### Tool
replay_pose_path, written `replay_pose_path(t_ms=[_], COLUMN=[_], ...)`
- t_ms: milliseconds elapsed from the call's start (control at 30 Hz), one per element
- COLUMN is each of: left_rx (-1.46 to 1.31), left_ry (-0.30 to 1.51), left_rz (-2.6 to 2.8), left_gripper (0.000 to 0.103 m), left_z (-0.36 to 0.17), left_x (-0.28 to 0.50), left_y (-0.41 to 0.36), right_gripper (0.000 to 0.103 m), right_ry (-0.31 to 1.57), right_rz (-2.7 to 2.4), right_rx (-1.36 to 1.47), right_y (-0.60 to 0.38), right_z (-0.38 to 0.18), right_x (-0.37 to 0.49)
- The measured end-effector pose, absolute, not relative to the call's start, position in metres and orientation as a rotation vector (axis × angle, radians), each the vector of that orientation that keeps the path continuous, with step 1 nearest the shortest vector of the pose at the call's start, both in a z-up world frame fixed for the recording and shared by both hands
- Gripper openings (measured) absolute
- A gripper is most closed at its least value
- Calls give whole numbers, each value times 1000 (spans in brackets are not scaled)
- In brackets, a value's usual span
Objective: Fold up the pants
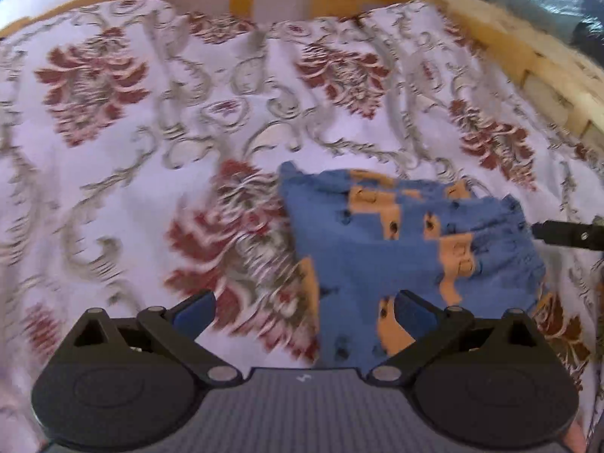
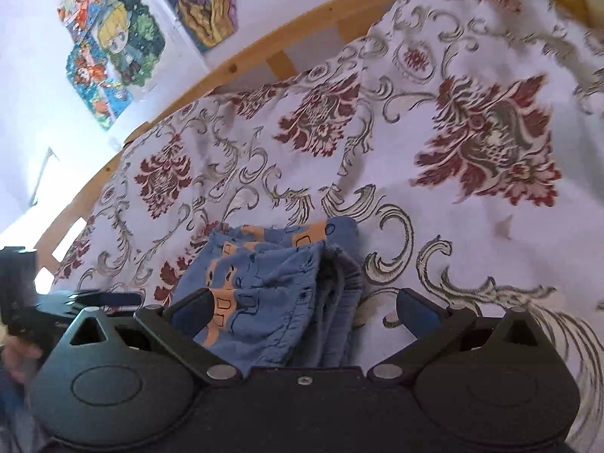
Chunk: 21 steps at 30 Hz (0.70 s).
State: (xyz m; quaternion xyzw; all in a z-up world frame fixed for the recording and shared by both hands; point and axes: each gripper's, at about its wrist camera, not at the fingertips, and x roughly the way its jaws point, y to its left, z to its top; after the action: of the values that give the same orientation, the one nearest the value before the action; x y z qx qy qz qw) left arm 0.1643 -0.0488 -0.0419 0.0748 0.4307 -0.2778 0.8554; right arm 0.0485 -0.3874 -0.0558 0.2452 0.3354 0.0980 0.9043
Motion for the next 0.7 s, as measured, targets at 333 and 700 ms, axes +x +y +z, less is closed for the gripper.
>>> replay_pose_path(t_ms=[333, 700], left_rx=[176, 166], left_ry=[881, 922], left_rz=[-776, -744], left_gripper=[103, 102], left_z=[-66, -69], left_x=[173, 175], left_y=[-60, -64], right_gripper=[82, 65], right_ry=[723, 761], right_rz=[288, 301], right_rx=[526, 552], right_y=[-394, -388], right_z=[-74, -84], right_x=[68, 70])
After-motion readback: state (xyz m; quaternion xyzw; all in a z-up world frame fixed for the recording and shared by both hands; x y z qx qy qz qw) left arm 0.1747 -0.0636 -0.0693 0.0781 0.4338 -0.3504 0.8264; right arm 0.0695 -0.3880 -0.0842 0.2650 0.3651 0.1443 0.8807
